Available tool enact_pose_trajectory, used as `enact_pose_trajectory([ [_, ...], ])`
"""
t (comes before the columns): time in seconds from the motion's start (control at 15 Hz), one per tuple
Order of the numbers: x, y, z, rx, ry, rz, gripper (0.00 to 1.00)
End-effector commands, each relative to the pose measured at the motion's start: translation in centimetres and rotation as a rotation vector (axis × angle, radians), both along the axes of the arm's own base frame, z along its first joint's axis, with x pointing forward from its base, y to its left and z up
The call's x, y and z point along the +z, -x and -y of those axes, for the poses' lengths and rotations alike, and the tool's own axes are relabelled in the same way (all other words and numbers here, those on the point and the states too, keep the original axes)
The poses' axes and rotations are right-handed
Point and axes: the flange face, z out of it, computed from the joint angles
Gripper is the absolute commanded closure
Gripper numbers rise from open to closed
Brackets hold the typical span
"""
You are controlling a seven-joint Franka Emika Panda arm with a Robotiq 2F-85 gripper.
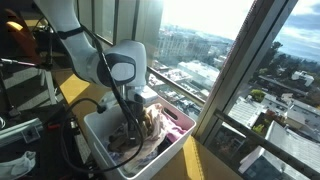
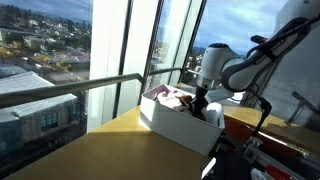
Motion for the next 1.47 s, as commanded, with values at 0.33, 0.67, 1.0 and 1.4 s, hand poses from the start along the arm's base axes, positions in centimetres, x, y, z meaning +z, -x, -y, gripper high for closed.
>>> enact_pose_trajectory([
  [0.33,-0.2,1.2,-1.6,0.027,-0.007,-0.063,0.43],
  [0.67,3.1,1.1,-2.2,0.029,-0.005,-0.045,0.07],
  [1.0,8.1,1.2,-3.6,0.038,-0.005,0.006,0.0],
  [1.4,12.0,1.6,-6.1,0.052,-0.065,0.064,0.0],
])
